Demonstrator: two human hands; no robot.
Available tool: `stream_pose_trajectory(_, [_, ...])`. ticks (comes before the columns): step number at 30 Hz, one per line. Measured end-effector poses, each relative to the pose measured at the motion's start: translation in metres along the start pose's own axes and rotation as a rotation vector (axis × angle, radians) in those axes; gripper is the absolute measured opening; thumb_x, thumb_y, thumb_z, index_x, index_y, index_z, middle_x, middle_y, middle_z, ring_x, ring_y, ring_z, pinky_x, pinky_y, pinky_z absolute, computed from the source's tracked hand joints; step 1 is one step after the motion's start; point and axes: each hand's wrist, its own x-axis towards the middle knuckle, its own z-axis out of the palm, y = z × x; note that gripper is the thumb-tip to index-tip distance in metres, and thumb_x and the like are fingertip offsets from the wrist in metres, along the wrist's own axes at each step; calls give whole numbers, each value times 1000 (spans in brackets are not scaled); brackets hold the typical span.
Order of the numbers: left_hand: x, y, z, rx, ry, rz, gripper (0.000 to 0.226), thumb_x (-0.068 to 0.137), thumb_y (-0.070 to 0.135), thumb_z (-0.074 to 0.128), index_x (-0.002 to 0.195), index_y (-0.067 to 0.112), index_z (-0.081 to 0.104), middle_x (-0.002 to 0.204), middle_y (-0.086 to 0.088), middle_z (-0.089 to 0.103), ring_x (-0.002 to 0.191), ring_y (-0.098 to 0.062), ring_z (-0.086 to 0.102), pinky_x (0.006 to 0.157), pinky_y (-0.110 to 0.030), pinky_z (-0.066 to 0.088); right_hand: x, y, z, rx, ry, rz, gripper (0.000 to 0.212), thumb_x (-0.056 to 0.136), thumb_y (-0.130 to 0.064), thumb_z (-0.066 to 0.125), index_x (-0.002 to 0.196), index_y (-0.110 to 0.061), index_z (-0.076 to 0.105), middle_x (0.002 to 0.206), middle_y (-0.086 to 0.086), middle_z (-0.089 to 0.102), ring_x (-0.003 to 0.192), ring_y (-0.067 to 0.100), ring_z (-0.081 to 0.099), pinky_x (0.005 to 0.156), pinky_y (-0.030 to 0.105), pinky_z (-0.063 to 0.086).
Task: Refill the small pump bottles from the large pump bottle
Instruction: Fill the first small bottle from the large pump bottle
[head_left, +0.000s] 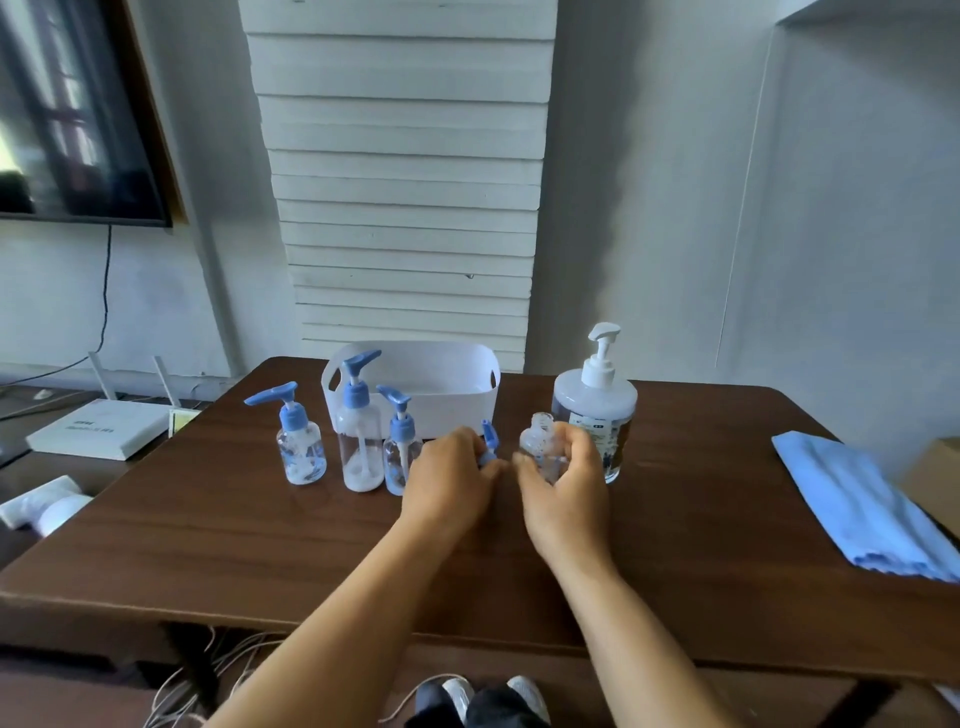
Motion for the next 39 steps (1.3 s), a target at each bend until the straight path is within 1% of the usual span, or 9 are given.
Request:
stream_pose_trajectory(4, [-2,3,0,42,-22,18,21,89,32,56,102,18,65,98,-2,70,90,-18,62,73,-27,46,3,-2,-3,16,-52,18,53,83,-15,70,130,-16,45,103,-13,51,97,4,52,76,10,38])
stream_pose_trajectory(8, [-11,11,-6,-59,1,193,27,91,17,49,114,20,63,106,2,69,96,-14,62,75,-21,42,8,-5,-5,21,-52,8,48,86,-20,68,129,-17,48,105,-12,52,94,2,51,64,0,36])
stream_pose_trajectory(11, [-15,15,-4,-245,-100,227,25,87,15,54,111,20,62,95,5,70,90,-10,64,77,-21,48,9,-9,-4,75,-40,-29,42,89,-25,64,128,-13,52,105,-11,56,97,2,55,68,-2,37])
stream_pose_trajectory(15, [-8,19,1,-388,58,142,10,84,33,63,82,24,59,63,13,56,61,-2,52,53,-9,35,10,-21,-12,122,-4,-102,22,96,-29,51,107,-15,64,87,-14,64,81,-6,58,70,2,41])
stream_pose_trajectory(18, [-4,28,0,-463,77,132,22,83,32,65,102,27,57,76,13,61,72,0,58,59,-10,39,29,-30,-24,76,211,-196,13,97,-28,49,94,-22,60,93,-1,66,84,7,60,73,16,45])
stream_pose_trajectory(21, [0,40,-2,-513,59,160,33,82,29,68,110,33,51,90,16,61,78,8,58,66,-7,44,63,-44,-36,127,332,-185,19,96,-26,50,112,-19,59,115,0,59,97,10,57,71,4,40])
stream_pose_trajectory(24, [9,45,1,-504,48,181,36,82,30,68,116,30,56,103,9,63,94,-4,59,85,-24,50,92,-58,-44,98,267,-37,28,98,-33,45,116,-19,61,100,-11,56,90,3,51,76,13,36])
stream_pose_trajectory(28, [18,50,4,-486,19,210,37,79,37,65,116,33,60,106,6,66,96,-8,62,89,-37,51,111,-57,-43,85,141,51,29,90,-34,57,65,-20,62,62,-12,59,58,1,53,61,22,41])
stream_pose_trajectory(39, [31,52,-4,-451,38,200,33,85,30,65,117,31,60,107,3,64,95,-11,60,82,-25,45,113,-54,-37,26,122,25,22,86,-35,64,76,-18,55,68,-10,56,62,3,50,54,18,40])
